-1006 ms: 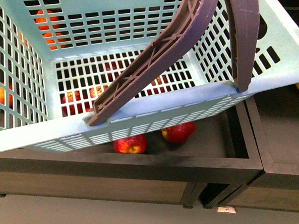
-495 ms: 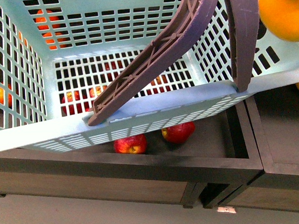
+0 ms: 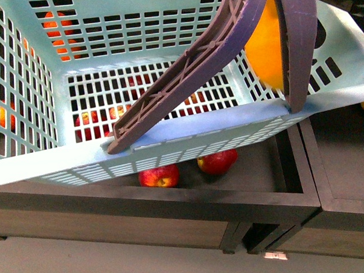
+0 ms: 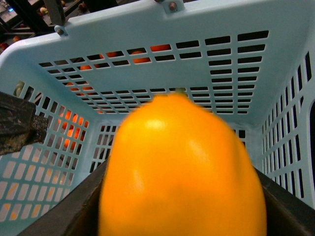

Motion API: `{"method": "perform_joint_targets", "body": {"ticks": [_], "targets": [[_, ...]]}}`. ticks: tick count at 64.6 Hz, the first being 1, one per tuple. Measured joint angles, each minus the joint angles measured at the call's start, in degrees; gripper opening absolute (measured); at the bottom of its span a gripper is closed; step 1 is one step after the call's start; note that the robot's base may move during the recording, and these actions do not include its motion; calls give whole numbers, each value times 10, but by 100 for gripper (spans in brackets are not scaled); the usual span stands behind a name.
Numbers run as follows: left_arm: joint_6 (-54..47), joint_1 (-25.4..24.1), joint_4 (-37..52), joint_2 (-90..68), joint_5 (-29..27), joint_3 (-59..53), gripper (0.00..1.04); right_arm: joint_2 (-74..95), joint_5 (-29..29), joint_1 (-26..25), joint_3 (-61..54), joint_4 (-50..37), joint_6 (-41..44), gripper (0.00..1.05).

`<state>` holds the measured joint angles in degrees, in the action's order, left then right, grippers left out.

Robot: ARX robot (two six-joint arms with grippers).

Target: Pick mango and avocado into basket

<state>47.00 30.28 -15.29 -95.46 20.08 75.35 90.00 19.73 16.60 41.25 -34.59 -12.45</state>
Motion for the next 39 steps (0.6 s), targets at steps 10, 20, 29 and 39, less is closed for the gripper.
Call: {"method": "perform_joint_targets", "body": {"ticks": [10, 20, 29, 39], "targets": [[-1, 1, 0, 0, -3, -1, 13, 0, -12, -8, 5, 0, -9, 96], [-1, 0, 0, 0, -2, -1, 13, -21, -49, -41, -10, -12, -27, 96], [-1, 0, 0, 0, -4, -1, 13, -72, -99, -93, -47, -21, -48, 96], [-2, 0, 0, 0, -1, -1, 13, -119, -155, -191, -123, -110, -16, 86]]}}
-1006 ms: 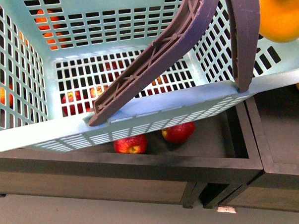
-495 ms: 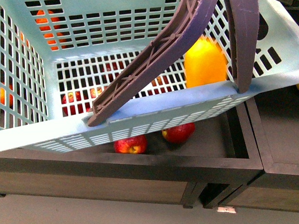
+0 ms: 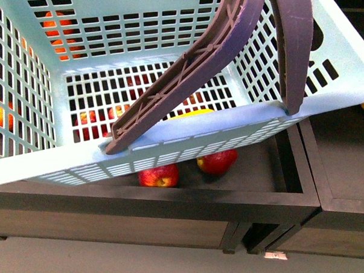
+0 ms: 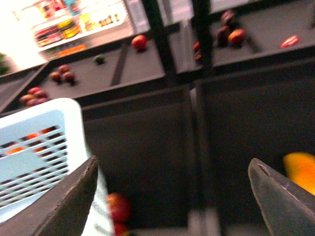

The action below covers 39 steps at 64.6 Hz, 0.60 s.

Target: Pick mango and avocado into basket

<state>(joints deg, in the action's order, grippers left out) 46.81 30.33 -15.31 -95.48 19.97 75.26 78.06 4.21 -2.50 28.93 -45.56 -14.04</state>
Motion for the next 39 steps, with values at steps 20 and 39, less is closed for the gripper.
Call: {"method": "perform_joint_targets", "body": {"ticks": [20, 39], "targets": [[2, -1, 0, 0, 0, 0, 13, -123, -37, 20, -155, -63, 129, 26], [0, -1, 0, 0, -1, 0, 13, -220, -42, 23, -216, -24, 137, 2]]}}
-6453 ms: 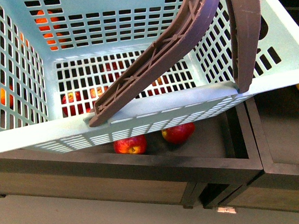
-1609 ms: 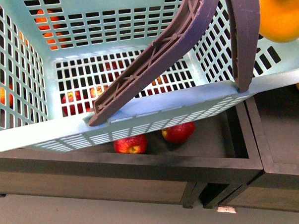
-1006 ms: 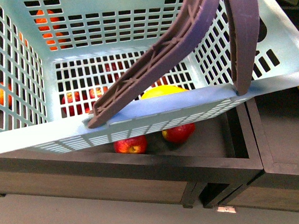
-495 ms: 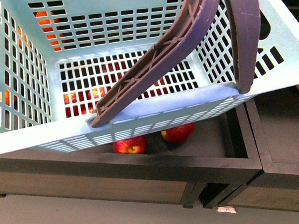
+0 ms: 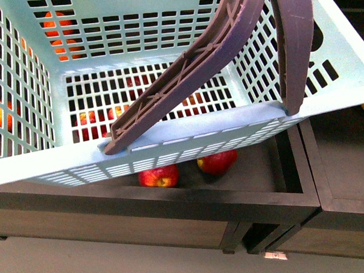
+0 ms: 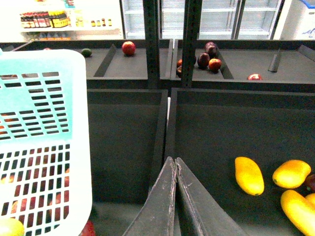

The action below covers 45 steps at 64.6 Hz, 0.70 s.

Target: Pick mango and avocado into basket

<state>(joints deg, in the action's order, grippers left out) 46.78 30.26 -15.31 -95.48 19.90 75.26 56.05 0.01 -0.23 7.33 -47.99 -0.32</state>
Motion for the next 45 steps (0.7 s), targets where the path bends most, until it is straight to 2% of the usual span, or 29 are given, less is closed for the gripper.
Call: {"method": "perform_joint_targets", "body": {"ticks": [12, 17, 24, 42, 45], "targets": [[0, 0, 0, 0, 1, 0, 13, -62, 0, 0, -27, 36, 0, 2], [0, 0, 0, 0, 0, 0, 13, -66, 0, 0, -45, 12, 0, 2], [0, 0, 0, 0, 0, 0, 13, -91, 0, 0, -61, 35, 1, 4], [1, 0, 0, 0, 0, 0, 13, -107, 0, 0, -63, 40, 1, 51], [0, 0, 0, 0, 0, 0, 13, -107, 0, 0, -63, 40, 1, 63]]}}
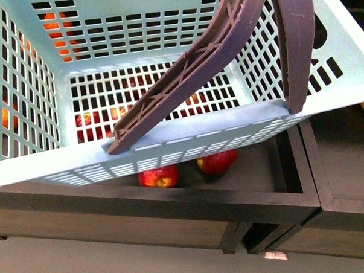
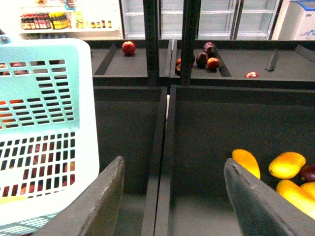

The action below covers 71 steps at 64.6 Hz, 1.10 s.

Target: Pick mango and avocado into basket

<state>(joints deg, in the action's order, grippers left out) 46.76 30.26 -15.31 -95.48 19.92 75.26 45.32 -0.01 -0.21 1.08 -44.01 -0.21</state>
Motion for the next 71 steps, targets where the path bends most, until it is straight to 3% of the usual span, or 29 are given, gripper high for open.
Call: {"method": "perform_joint_targets", "body": {"ticks": [7, 15, 71], "targets": [[0, 0, 0, 0, 0, 0, 13, 0, 0, 0, 0, 0, 0, 82], [0, 0, 0, 0, 0, 0, 13, 0, 0, 0, 0, 0, 0, 98], [1, 1, 0, 0, 2, 0, 13, -3, 0, 0, 0, 2, 0, 96]]}}
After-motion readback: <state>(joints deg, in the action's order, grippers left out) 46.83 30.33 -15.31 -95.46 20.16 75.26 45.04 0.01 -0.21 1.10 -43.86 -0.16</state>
